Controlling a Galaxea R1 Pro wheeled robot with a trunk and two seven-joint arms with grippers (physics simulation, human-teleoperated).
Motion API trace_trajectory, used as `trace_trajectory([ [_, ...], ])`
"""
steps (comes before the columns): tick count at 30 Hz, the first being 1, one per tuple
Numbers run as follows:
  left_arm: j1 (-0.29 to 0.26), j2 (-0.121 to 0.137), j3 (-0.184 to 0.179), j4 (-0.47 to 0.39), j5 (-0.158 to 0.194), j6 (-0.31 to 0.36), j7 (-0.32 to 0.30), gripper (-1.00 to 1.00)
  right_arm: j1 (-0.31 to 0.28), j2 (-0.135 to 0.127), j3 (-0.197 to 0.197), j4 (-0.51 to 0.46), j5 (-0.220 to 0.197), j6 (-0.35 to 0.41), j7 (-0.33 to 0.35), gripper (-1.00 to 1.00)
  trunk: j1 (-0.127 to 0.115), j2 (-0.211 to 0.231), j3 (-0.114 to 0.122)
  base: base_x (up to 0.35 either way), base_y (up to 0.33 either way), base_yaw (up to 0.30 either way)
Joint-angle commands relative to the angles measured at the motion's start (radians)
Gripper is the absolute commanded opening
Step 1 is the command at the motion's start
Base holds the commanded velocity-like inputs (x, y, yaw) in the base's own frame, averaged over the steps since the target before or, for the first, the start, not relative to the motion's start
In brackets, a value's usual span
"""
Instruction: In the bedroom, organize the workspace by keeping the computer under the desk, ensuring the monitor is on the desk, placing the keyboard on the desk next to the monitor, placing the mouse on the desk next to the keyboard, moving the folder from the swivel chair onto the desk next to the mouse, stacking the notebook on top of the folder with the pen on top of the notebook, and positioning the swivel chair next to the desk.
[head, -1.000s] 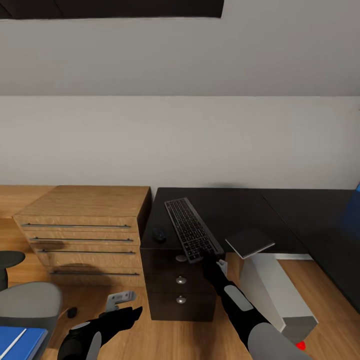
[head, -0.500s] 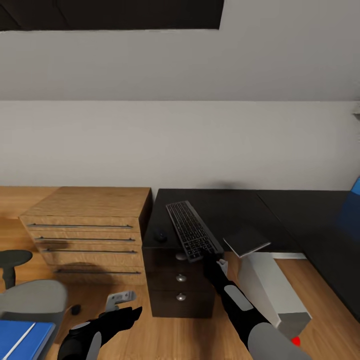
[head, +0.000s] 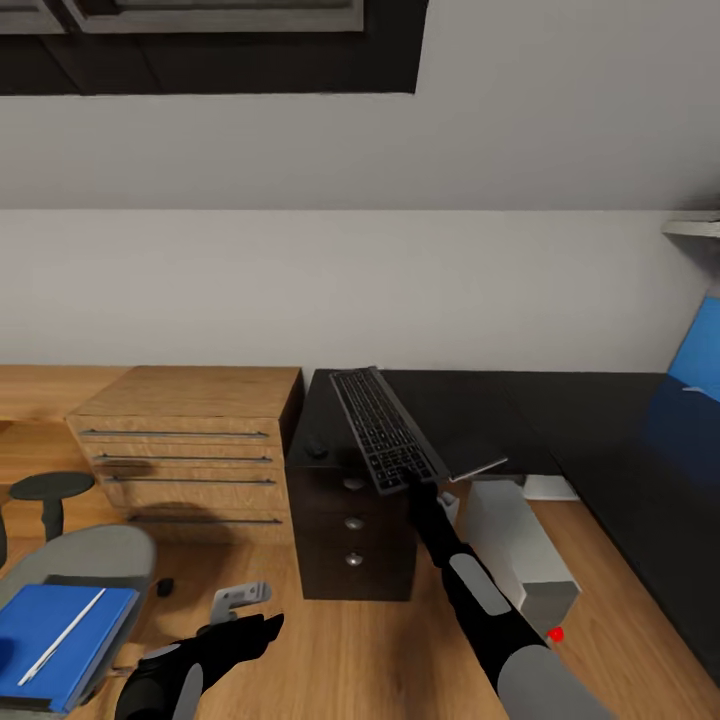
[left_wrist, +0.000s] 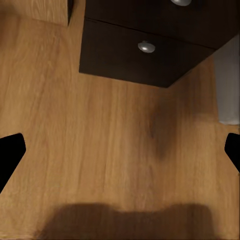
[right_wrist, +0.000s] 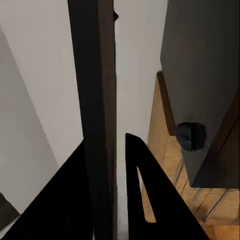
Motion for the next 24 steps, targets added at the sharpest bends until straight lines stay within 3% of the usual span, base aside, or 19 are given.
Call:
trace_trajectory([
  [1,-0.001,-0.001,0.002,-0.001,0.006,0.006,-0.001,1.00,0.013,-0.001,0.001,-0.032,-0.013,0.007,0.002,-1.00,-0.005,0.007,0.002,-0.289,-0.125,0.000],
  [4,-0.001,-0.001,0.001,-0.001,0.005,0.006,-0.001,1.00,0.077,-0.002,0.001,-0.170,-0.004,0.008,-0.011,-1.00,-0.016,0.028,0.012,-0.117,-0.049,0.000],
  [8,-0.001,-0.001,0.001,-0.001,0.005,0.006,-0.001,1.00,0.137,-0.010,0.001,-0.282,0.027,0.009,-0.060,-1.00,-0.031,0.056,0.024,-0.024,-0.010,0.000],
  [15,-0.001,-0.001,0.001,-0.001,0.005,0.006,-0.001,1.00,0.148,-0.018,0.000,-0.300,0.029,0.008,-0.089,-1.00,-0.058,0.105,0.046,-0.033,-0.001,0.000],
  [21,-0.001,-0.001,0.001,-0.001,0.004,0.006,0.002,1.00,0.151,-0.019,-0.004,-0.302,0.025,0.007,-0.115,-1.00,-0.081,0.147,0.065,-0.298,-0.089,0.000],
  [24,-0.001,-0.001,0.000,-0.002,0.005,0.005,0.036,1.00,0.151,-0.019,-0.006,-0.302,0.022,0.007,-0.124,-1.00,-0.093,0.168,0.074,-0.304,-0.204,0.000],
])
